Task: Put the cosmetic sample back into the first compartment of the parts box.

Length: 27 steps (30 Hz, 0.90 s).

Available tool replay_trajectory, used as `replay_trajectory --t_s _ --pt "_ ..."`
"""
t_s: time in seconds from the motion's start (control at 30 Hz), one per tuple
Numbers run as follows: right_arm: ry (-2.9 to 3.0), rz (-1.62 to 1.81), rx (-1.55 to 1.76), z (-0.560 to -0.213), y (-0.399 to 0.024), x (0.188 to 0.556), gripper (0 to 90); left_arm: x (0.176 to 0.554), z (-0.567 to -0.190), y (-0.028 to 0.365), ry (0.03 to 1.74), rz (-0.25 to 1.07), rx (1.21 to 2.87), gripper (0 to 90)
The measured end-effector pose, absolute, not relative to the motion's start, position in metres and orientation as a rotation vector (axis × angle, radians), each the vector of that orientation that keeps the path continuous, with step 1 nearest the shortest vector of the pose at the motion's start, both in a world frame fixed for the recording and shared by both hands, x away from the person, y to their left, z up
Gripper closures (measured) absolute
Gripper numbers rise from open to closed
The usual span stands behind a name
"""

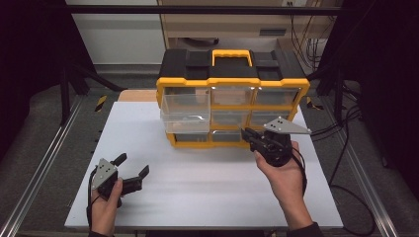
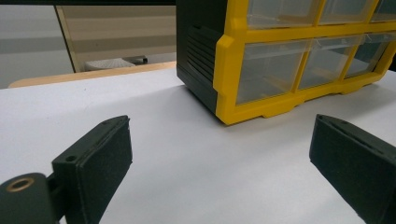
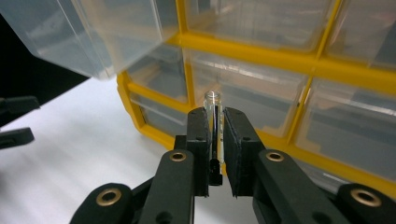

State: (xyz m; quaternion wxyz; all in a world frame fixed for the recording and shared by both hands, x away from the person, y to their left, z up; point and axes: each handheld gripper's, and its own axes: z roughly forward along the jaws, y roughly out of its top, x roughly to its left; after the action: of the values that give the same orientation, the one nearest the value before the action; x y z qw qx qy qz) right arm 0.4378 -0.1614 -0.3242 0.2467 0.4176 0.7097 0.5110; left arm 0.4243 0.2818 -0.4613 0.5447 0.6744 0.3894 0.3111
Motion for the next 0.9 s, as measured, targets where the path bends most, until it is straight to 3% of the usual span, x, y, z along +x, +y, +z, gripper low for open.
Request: replay_trajectory --t_s 0.9 --pt "1.89 1.53 0.987 -0.235 -0.148 0.446 80.9 0.426 -0.463 0.281 0.917 0.724 1.615 5.5"
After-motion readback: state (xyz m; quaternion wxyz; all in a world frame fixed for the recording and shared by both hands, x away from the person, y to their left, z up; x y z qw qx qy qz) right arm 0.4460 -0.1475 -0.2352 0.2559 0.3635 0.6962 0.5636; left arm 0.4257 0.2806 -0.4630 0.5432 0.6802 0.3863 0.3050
